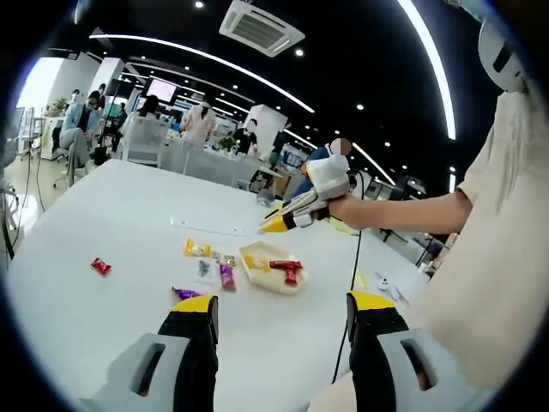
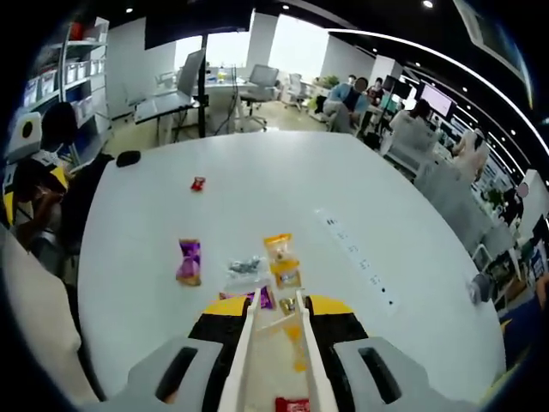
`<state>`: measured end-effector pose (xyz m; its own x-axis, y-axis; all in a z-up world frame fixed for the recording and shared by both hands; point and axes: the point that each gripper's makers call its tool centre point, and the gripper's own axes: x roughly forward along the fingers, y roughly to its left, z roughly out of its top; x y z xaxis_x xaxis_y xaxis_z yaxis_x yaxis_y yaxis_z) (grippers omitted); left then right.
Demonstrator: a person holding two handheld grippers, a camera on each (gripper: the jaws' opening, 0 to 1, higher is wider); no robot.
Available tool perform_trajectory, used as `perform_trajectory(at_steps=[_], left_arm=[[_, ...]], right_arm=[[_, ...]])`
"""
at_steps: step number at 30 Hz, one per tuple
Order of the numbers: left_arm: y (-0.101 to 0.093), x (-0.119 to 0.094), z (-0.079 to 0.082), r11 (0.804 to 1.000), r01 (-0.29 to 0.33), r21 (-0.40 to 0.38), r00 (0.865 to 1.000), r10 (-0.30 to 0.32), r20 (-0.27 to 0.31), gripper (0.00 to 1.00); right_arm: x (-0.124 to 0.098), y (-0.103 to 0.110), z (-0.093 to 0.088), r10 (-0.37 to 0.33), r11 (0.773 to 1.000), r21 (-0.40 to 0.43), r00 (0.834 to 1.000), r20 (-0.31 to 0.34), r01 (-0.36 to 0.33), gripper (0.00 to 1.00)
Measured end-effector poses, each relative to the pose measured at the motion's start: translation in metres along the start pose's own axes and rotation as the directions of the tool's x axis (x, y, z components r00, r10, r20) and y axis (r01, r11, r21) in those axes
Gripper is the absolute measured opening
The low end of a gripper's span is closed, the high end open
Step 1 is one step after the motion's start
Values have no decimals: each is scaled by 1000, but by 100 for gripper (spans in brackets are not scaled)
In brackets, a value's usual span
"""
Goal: Place the target food into the container with the food tongs after gripping and lifting it, then release it inside without dropping or visibly crushing the food.
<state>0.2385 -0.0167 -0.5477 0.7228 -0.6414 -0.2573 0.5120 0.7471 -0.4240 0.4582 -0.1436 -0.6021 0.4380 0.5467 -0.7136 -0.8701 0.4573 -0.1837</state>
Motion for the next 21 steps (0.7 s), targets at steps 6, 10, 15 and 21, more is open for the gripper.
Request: perform_trajectory(at_steps=[6,10,15,21], left_arm=[[5,-5,0,1000,-16,-8,1000,16,6,60],[9,-8,1,1000,-27,-14,1000,27,15,60],[11,-10,1,999,-36,-19,999,36,18,60],[15,-15,-1,998,-50,-33,998,51,26,60]], right_arm=[[12,9,7,29,1000,-10,1000,1,-29,25],[18,18,11,49,999,-17,999,-2,-49,25],[27,28,15,73,997,-25,997,-5,-73,26],[36,39,18,99,994,-35,995,-13,-99,26]])
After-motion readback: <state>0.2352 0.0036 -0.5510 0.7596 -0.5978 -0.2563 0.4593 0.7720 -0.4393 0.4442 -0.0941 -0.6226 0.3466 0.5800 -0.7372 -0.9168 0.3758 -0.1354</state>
